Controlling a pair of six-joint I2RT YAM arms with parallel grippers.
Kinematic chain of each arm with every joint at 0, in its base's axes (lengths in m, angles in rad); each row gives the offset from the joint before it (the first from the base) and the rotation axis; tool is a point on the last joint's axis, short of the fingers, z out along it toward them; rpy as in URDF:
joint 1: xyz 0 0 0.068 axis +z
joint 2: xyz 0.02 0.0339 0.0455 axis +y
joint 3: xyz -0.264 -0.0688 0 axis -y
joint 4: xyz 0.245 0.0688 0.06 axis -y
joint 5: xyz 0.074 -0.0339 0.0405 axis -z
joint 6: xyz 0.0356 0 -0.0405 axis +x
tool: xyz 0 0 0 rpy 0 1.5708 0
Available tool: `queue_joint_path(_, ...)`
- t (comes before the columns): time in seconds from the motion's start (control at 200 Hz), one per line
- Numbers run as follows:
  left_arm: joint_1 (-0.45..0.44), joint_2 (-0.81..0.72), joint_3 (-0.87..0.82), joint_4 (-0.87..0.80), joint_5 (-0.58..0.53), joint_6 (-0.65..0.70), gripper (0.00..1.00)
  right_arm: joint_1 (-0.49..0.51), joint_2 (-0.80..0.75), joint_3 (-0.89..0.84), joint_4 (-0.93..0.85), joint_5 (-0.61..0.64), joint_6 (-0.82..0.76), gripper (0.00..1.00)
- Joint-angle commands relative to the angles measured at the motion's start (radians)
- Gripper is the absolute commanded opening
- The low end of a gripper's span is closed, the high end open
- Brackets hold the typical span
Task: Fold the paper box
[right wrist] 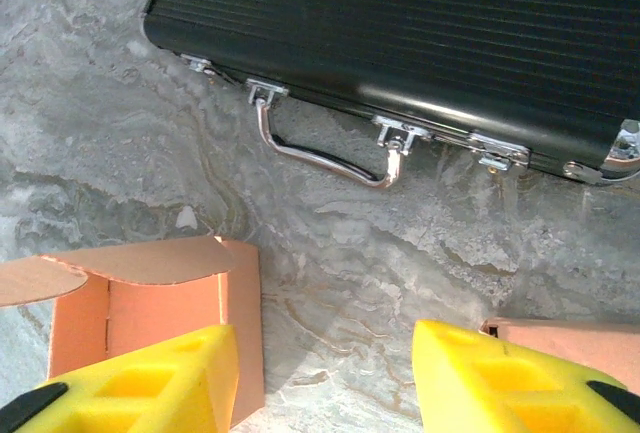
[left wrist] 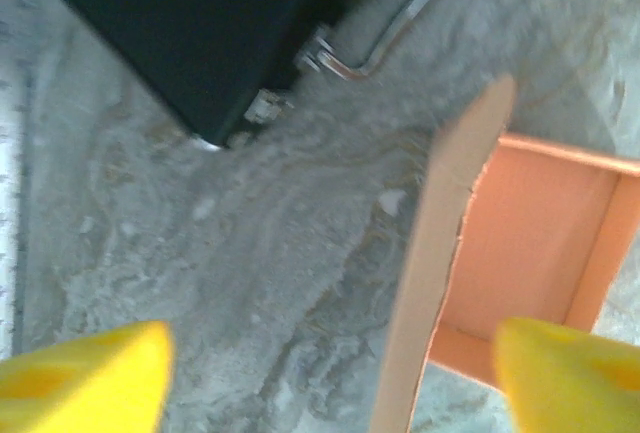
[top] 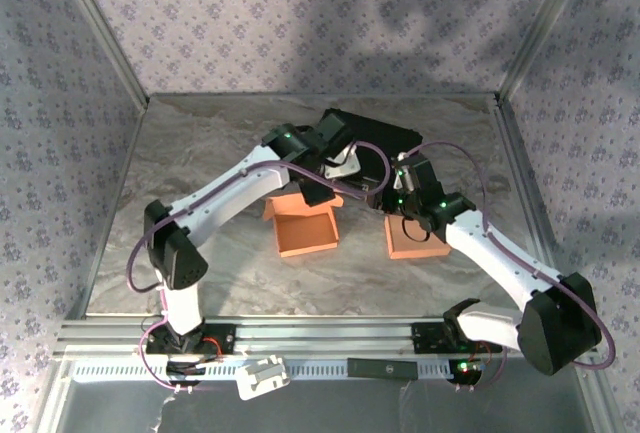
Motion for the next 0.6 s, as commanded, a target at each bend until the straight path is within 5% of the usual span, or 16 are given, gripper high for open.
queue_joint_path(0.0,0.039,-0.148,0.053,0.1,0.064,-0.152,1.0,0.009,-0.038,0.004,-0.003,-0.038,-0.075,0.54)
queue_joint_path(0.13,0.134,-0.317,-0.083,0.137,0.179,-0.432,0.96,0.027,-0.064,0.021,-0.022,-0.05,-0.151,0.62)
queue_joint_path(0.315,0.145,-0.644,-0.648,0.272,0.199,-0.792,0.95,0.072,-0.034,0.061,-0.024,-0.044,-0.276,0.7)
queue_joint_path(0.405,0.145,-0.766,-0.863,0.374,0.192,-0.845,0.95,0.111,0.021,0.083,-0.02,-0.047,-0.36,0.69)
queue_joint_path(0.595,0.16,-0.791,-0.978,0.438,0.16,-0.789,1.0,0.171,0.132,0.073,0.08,-0.009,-0.438,0.68)
